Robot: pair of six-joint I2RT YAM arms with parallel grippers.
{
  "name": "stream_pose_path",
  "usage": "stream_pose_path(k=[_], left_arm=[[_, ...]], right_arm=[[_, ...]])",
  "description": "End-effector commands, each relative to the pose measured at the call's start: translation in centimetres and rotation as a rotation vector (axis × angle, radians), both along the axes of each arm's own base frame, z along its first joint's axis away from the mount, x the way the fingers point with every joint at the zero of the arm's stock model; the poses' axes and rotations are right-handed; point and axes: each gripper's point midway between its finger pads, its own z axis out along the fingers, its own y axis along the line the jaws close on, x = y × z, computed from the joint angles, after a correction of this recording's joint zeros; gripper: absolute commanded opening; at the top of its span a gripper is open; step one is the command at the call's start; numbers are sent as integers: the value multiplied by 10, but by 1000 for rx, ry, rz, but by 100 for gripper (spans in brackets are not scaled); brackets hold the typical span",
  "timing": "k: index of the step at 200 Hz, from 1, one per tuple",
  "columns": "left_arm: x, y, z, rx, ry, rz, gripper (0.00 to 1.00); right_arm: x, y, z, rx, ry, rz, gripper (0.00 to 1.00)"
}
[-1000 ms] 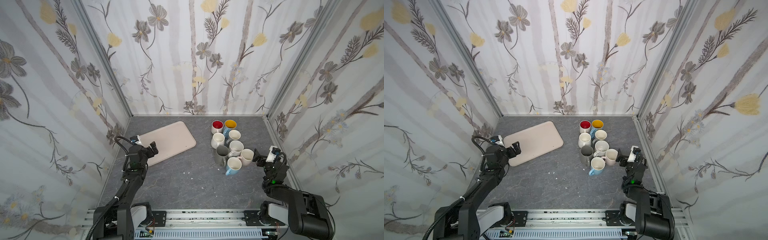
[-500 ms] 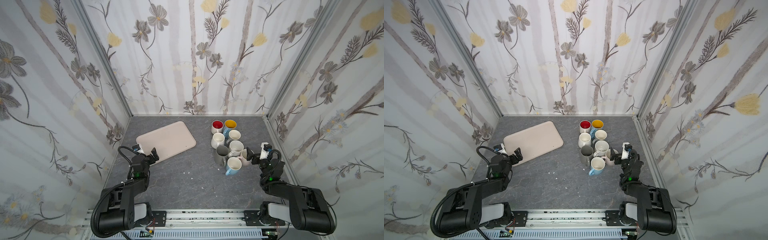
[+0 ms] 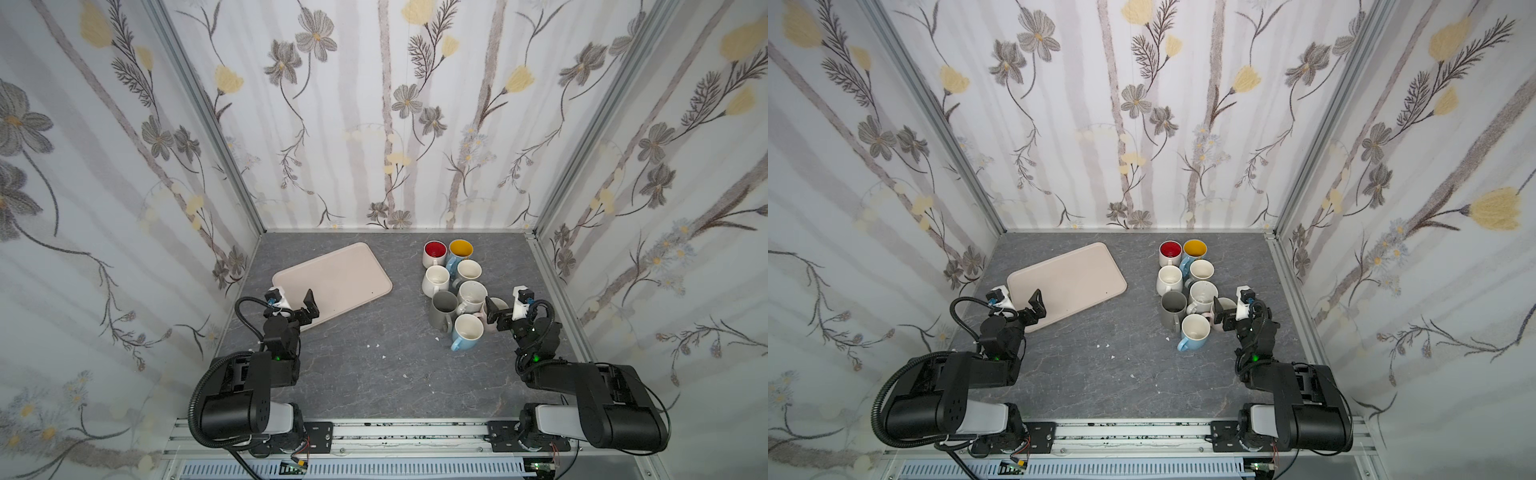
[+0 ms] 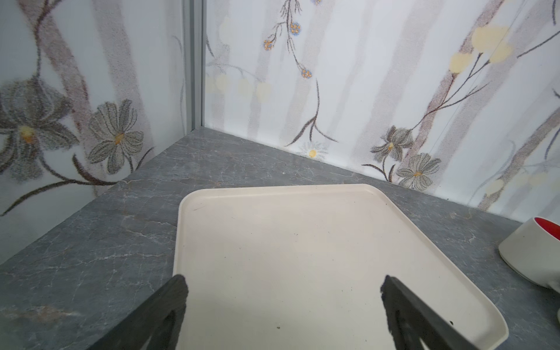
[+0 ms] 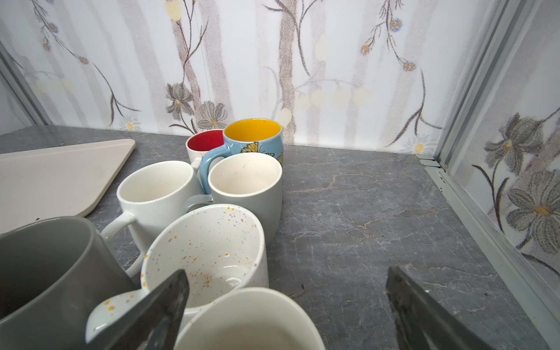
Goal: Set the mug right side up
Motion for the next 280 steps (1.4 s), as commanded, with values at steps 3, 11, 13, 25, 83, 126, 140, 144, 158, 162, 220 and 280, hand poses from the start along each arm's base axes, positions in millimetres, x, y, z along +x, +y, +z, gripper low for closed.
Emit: stream_pose_path(k=[3, 11, 13, 25, 83, 126, 140, 144, 158, 162, 220, 280], left_arm=[[4, -8, 18, 48, -83, -34, 100], [5, -9, 17, 55, -83, -39, 100], [5, -10, 17, 56, -85, -41, 100], [5, -12, 14, 67, -83, -45, 100], [4, -14, 7, 80, -96, -37, 100], [14, -20, 1, 88, -53, -76, 100], [12, -21, 2, 91, -63, -84, 100], [12, -21, 2, 90, -63, -81, 100], [18, -22, 0, 90, -44, -89, 100], [20, -22, -2, 91, -27, -90, 100], [27, -23, -6, 105, 1, -75, 100], [28, -22, -7, 109, 7, -66, 100]], right_arm=[[0, 0, 17, -18, -95, -3, 100], [0, 0, 16, -18, -95, -7, 100], [0, -1, 16, -19, -95, -9, 100], [0, -1, 14, -19, -95, -13, 100], [0, -1, 9, -19, -107, -17, 100], [5, -5, 7, -10, -93, -42, 100], [7, -6, 6, -8, -88, -43, 100], [8, -6, 7, -9, -88, -48, 100], [11, -10, 5, -1, -74, -68, 100], [12, -11, 5, 1, -71, -74, 100], [14, -11, 3, 3, -60, -77, 100], [15, -11, 3, 2, -57, -77, 100]])
